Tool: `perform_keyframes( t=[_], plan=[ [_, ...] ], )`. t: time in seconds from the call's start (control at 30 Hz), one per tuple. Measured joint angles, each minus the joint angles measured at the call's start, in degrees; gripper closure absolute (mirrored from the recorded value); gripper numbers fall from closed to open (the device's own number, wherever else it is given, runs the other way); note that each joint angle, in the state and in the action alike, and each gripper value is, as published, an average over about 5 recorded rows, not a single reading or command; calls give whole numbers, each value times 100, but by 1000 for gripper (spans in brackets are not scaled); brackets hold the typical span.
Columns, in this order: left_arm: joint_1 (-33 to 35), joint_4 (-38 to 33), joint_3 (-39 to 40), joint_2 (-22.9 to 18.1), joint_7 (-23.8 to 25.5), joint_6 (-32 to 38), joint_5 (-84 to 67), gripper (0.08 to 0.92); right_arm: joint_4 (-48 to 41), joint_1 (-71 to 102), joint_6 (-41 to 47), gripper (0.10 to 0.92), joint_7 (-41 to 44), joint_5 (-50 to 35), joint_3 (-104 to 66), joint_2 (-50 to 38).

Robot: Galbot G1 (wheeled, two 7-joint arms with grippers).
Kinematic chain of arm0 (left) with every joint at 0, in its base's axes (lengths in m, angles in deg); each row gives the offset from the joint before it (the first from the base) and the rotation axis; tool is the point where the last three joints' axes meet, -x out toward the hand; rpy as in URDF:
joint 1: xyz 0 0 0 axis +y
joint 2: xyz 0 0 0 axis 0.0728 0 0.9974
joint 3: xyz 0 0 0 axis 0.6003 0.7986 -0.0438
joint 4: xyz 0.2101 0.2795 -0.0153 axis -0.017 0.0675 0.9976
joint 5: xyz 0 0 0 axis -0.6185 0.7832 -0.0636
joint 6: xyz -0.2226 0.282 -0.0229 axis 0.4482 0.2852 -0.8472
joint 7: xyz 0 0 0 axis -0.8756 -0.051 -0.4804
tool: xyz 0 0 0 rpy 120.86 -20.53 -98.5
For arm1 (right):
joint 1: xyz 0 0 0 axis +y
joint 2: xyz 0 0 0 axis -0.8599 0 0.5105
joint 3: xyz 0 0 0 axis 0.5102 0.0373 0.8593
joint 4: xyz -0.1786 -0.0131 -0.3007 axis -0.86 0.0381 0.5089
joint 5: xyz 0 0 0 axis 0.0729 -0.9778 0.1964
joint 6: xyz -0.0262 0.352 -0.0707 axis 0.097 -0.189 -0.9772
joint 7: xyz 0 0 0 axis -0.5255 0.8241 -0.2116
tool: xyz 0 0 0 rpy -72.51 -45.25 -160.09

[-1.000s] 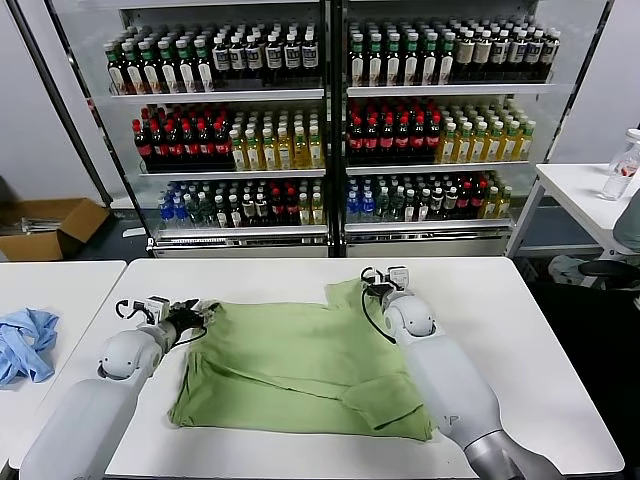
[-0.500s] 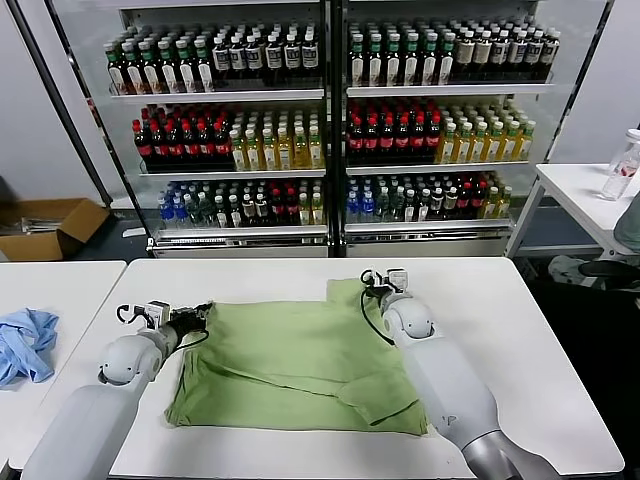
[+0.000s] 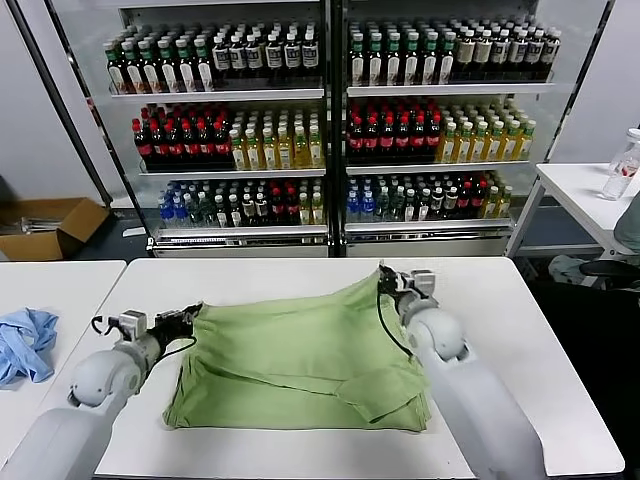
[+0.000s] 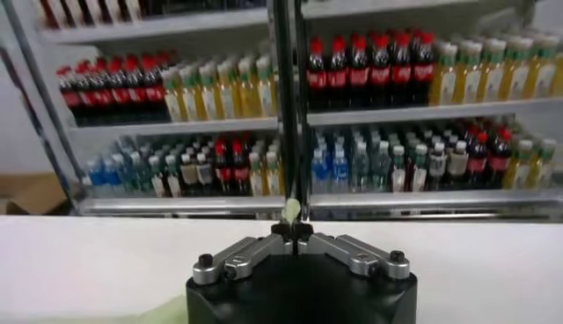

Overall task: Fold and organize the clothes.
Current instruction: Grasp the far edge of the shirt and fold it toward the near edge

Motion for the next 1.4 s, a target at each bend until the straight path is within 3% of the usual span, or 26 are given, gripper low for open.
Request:
perform_keyframes(
  t=[0.4,1.03,1.2,1.4],
  plan=[
    [1097,-545,-534,147,110,365,-130,911,1622,1590,125,921,-64,55,-539,-360],
    [1577,-743,-886,318,1123,427,162,911,2608,3072,173,921,-84,514,-760,-432],
    [1597,-737,-908,285,1156,415,346,829,2652,3223,178,863,-103,632,-762,-418],
    [1685,-892,-1009,207,924,424,418,656,2773,3307,180,691,-126,744,-833,-454]
  ],
)
